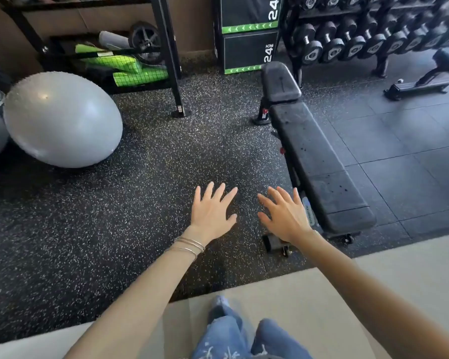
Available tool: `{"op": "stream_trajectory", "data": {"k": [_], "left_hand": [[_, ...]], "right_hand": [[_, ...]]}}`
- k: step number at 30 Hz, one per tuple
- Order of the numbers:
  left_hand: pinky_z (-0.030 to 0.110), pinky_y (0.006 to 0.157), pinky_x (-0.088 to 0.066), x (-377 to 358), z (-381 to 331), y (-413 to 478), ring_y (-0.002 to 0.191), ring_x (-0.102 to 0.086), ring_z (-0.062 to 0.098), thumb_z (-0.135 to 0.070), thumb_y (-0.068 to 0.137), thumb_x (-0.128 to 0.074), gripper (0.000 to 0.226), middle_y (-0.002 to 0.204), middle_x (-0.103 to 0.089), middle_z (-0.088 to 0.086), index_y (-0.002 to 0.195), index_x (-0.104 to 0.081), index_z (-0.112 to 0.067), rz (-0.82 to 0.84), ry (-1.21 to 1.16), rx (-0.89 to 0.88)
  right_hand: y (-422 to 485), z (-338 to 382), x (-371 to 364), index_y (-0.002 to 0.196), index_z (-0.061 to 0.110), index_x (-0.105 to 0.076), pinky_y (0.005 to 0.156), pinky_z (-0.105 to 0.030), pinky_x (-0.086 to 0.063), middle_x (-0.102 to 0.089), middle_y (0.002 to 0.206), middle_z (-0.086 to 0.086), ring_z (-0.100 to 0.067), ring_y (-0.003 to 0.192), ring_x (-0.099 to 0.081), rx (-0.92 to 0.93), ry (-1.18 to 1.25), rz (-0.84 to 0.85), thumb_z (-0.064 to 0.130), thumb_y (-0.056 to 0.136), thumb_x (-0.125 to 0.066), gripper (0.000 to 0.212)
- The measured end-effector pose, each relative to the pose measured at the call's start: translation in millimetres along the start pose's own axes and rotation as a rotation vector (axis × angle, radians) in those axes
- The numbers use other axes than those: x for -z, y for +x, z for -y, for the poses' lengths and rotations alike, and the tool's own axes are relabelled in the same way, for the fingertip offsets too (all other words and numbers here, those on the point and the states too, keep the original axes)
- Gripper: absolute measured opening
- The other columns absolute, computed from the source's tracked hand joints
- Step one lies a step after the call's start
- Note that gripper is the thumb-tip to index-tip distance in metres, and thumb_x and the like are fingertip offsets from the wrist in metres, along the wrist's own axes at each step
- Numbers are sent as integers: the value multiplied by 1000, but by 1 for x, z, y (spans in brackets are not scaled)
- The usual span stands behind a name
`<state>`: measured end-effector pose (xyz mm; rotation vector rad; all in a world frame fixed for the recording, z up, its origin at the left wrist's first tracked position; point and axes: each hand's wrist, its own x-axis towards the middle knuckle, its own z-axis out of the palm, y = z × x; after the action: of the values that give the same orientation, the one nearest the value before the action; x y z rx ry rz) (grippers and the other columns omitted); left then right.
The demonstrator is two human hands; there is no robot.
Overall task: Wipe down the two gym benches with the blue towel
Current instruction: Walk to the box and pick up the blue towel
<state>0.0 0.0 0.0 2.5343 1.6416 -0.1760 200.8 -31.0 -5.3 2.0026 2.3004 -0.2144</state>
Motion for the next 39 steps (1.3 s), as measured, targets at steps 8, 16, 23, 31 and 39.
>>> {"op": "stream_trajectory", "data": {"k": [8,16,23,31,39], "left_hand": [[48,116,-15,2,49,64,142,-18,29,-55,90,-37,66,153,-28,6,148,-18,-31,-18,-34,27],[45,114,-18,10,77,153,139,-26,28,-53,90,-40,64,147,-37,4,147,-24,-29,3,-47,58],[40,106,-30,43,91,255,130,-38,26,-51,89,-40,63,141,-45,5,145,-28,-25,20,-31,91],[42,109,-27,71,96,357,132,-35,26,-51,89,-41,62,144,-41,5,144,-29,-25,0,-39,109],[41,109,-28,86,131,440,133,-34,26,-50,89,-42,62,146,-38,3,145,-28,-26,-17,-56,107]], "right_hand": [[74,5,7,140,26,-42,108,-41,-29,-40,144,-5,-26,136,-32,2,16,-12,48,94,-42,51],[175,-18,12,137,23,-45,107,-46,-30,-45,141,-7,-27,134,-36,35,16,23,47,92,-45,51],[280,-63,42,140,27,-41,106,-43,-30,-41,142,-4,-25,133,-35,55,2,105,49,94,-38,51],[381,-110,83,141,29,-39,105,-43,-30,-41,142,-3,-25,132,-36,65,-8,97,50,94,-38,51],[463,-128,94,141,29,-39,108,-46,-30,-39,143,-4,-25,133,-34,46,-17,130,48,94,-39,50]]}}
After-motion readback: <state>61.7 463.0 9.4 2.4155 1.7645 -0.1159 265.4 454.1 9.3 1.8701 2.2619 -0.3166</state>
